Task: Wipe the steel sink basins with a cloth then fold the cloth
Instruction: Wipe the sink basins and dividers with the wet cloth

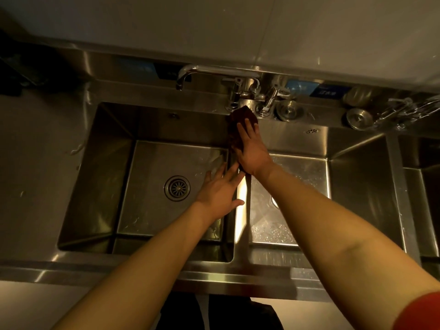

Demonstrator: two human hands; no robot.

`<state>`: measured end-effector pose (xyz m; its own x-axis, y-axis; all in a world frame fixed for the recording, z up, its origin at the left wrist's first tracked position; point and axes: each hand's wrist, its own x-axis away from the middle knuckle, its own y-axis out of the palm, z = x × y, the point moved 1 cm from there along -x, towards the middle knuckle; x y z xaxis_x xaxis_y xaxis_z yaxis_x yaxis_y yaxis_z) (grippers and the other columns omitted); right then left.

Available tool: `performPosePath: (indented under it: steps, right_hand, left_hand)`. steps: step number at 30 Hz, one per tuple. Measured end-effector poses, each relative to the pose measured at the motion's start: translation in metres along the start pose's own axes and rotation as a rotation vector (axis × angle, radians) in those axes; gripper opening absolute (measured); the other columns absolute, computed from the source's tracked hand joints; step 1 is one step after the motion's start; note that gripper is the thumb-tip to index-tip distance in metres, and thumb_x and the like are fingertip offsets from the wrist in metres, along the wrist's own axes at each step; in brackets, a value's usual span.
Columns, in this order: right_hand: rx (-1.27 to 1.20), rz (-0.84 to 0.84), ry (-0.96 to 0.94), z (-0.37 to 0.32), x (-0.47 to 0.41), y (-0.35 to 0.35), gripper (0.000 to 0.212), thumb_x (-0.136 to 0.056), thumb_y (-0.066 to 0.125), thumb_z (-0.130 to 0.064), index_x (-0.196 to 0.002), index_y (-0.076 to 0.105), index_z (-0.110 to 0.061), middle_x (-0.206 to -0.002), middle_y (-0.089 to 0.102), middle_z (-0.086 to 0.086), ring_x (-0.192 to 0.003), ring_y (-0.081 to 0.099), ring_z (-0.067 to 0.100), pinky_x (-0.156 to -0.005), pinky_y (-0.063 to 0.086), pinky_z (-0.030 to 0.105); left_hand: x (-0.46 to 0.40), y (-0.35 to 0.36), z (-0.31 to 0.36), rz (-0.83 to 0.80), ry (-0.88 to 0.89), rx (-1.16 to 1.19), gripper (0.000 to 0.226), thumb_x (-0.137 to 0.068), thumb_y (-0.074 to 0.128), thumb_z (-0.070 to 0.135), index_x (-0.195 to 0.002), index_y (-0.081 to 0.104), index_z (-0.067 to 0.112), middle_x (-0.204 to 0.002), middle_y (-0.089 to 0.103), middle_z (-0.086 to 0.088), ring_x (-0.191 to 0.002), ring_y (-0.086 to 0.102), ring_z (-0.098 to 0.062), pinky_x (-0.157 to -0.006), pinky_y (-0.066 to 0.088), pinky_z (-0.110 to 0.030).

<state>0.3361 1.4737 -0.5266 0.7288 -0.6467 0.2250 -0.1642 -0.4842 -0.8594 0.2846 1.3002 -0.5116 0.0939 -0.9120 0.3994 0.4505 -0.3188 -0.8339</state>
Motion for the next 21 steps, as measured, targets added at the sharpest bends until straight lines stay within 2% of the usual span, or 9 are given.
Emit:
performPosePath:
  steps: [4, 9, 12, 16, 19, 21]
  right_hand:
    - [-0.018, 0.006, -0.001, -0.007, 0.032, 0.007, 0.075, -0.101, 0.056, -0.027, -0.164, 0.015, -0.021, -0.172, 0.001, 0.005, -0.157, -0.007, 0.033, -0.125, 0.018, 0.044]
    - [-0.021, 0.006, 0.017, -0.017, 0.096, 0.027, 0.079, -0.096, 0.06, -0.022, -0.163, 0.018, -0.022, -0.172, 0.0, 0.002, -0.157, -0.006, 0.031, -0.125, 0.017, 0.042]
    - [-0.033, 0.02, 0.043, -0.027, 0.134, 0.039, 0.079, -0.094, 0.062, -0.019, -0.162, 0.022, -0.021, -0.172, 0.002, 0.002, -0.157, -0.006, 0.03, -0.127, 0.017, 0.044]
    - [-0.048, 0.038, 0.119, -0.044, 0.179, 0.055, 0.075, -0.095, 0.062, -0.018, -0.161, 0.026, -0.023, -0.172, 0.003, -0.002, -0.158, -0.007, 0.027, -0.126, 0.016, 0.044]
    - [-0.036, 0.089, 0.157, -0.056, 0.209, 0.066, 0.067, -0.096, 0.061, -0.018, -0.157, 0.034, -0.023, -0.17, 0.014, -0.001, -0.158, 0.0, 0.026, -0.125, 0.013, 0.042]
    - [-0.031, 0.129, 0.15, -0.066, 0.222, 0.07, 0.06, -0.097, 0.06, -0.017, -0.154, 0.04, -0.021, -0.166, 0.027, 0.001, -0.156, 0.013, 0.025, -0.127, 0.018, 0.044]
  left_hand:
    - [0.022, 0.018, -0.001, 0.013, 0.052, -0.018, 0.091, -0.095, 0.061, 0.057, -0.165, 0.008, 0.034, -0.173, -0.009, 0.006, -0.16, 0.002, -0.035, -0.124, 0.015, -0.064]
    - [0.069, 0.052, -0.003, 0.006, 0.126, -0.041, 0.094, -0.091, 0.067, 0.056, -0.163, 0.008, 0.04, -0.173, -0.003, 0.009, -0.16, 0.006, -0.033, -0.124, 0.017, -0.065]
    - [0.095, 0.064, -0.004, -0.035, 0.151, -0.051, 0.086, -0.093, 0.064, 0.056, -0.161, 0.014, 0.041, -0.174, 0.004, 0.006, -0.16, 0.004, -0.029, -0.125, 0.014, -0.063]
    - [0.128, 0.073, -0.012, -0.044, 0.221, -0.048, 0.073, -0.099, 0.055, 0.054, -0.161, 0.019, 0.041, -0.174, 0.003, 0.008, -0.16, 0.001, -0.027, -0.126, 0.008, -0.06]
    - [0.147, 0.078, -0.03, -0.032, 0.209, -0.035, 0.071, -0.101, 0.052, 0.051, -0.162, 0.017, 0.042, -0.173, -0.001, 0.011, -0.16, 0.001, -0.024, -0.127, 0.011, -0.058]
    - [0.157, 0.075, -0.05, 0.006, 0.156, -0.042, 0.071, -0.101, 0.051, 0.05, -0.161, 0.014, 0.043, -0.171, -0.002, 0.012, -0.159, 0.003, -0.021, -0.126, 0.019, -0.058]
